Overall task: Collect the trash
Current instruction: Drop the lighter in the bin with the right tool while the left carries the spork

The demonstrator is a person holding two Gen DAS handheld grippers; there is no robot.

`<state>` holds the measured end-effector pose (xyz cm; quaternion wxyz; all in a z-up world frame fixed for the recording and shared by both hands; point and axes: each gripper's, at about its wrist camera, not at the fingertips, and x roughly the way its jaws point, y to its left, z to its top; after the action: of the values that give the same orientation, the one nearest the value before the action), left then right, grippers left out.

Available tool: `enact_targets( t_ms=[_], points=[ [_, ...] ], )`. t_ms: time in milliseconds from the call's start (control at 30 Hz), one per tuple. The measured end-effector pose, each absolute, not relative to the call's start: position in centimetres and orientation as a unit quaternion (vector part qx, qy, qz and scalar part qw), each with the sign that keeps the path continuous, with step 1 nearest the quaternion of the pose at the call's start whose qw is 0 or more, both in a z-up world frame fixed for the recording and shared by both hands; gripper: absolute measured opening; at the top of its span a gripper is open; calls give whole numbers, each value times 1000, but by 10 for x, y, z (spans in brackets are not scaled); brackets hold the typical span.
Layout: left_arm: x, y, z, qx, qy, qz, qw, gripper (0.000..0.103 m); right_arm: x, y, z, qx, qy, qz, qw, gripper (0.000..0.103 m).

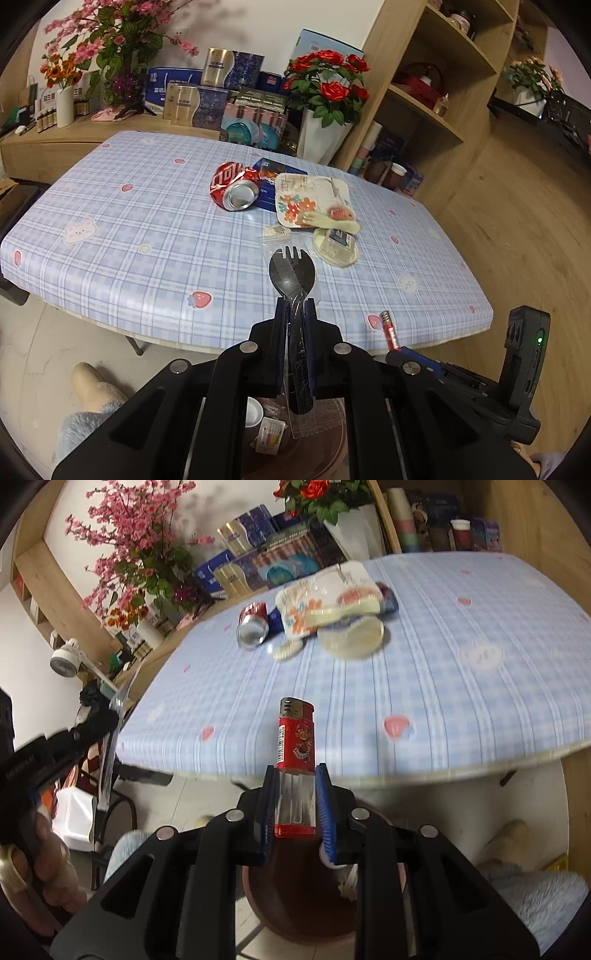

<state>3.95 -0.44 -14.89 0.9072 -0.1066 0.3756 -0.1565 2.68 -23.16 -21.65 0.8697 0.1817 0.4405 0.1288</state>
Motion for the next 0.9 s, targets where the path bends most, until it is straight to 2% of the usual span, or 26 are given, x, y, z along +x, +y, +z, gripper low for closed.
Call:
enact_targets(
  t_ms=[100, 167, 233, 400, 467, 500, 700, 900],
  points=[
    [33, -6, -151, -104, 377, -159, 906, 10, 17, -228, -223, 181, 449, 131, 865, 25],
    [30, -6, -153, -104, 378, -159, 906, 10, 14, -226, -225, 179, 452, 134, 863, 29],
    [27, -5, -154, -106, 380, -160, 905, 10, 13, -224, -222, 173, 451, 126, 866, 45],
    [21, -8, -159, -103, 388, -166, 901, 10, 15, -232, -189, 150, 397, 106, 899, 68],
    [19, -8, -160, -103, 390, -169, 899, 10, 16, -235, -174, 134, 372, 98, 913, 84],
    [18, -9, -161, -104, 390, -173, 898, 10, 16, -237, -167, 126, 358, 96, 920, 98],
    [14, -19, -164, -97, 392, -194, 894, 10, 13, -239, -131, 43, 287, 59, 955, 97],
    [14, -26, -174, -91, 410, -200, 885, 10, 12, -255, -120, 58, 263, 38, 962, 97]
  ],
)
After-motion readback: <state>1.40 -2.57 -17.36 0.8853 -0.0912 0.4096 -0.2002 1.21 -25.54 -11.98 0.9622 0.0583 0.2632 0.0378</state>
